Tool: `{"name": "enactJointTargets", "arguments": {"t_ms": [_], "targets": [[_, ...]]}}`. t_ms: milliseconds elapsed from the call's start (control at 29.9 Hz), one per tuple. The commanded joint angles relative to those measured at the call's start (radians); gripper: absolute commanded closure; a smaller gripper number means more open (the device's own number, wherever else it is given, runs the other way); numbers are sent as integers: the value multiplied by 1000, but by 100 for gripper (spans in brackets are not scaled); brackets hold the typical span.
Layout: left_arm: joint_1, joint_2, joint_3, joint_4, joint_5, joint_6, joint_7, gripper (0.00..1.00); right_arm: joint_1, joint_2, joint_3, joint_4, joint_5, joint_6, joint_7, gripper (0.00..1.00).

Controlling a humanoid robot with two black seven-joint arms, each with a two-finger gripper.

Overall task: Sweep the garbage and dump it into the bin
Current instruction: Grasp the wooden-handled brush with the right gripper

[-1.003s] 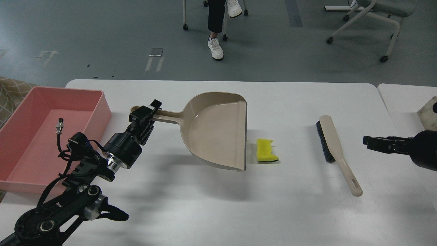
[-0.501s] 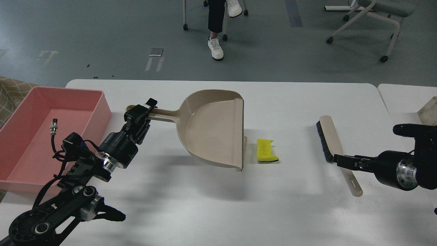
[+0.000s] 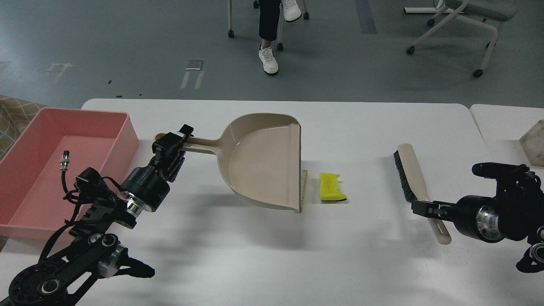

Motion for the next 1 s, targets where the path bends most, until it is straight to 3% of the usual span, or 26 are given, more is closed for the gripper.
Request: {"name": "enactJointTargets", "arguments": {"t_ms": [0, 201, 334, 501, 635, 969], "targets": [[-1, -1, -1, 0, -1, 0, 0, 100, -3, 2, 0, -3, -17, 2, -8, 34], [0, -2, -1, 0, -1, 0, 0, 100, -1, 24, 0, -20, -19, 2, -8, 42], [0, -1, -3, 0, -1, 0, 0, 100, -3, 25, -1, -23, -16, 8, -25, 59], [0, 1, -9, 0, -2, 0, -2, 100, -6, 27, -1, -24, -13, 9, -31, 68], [0, 1, -12, 0, -2, 0, -5, 100, -4, 28, 0, -23, -16, 8, -31, 98], [0, 4, -10, -14, -2, -2, -5, 100, -6, -5, 38, 22, 1, 9, -26, 100]]}}
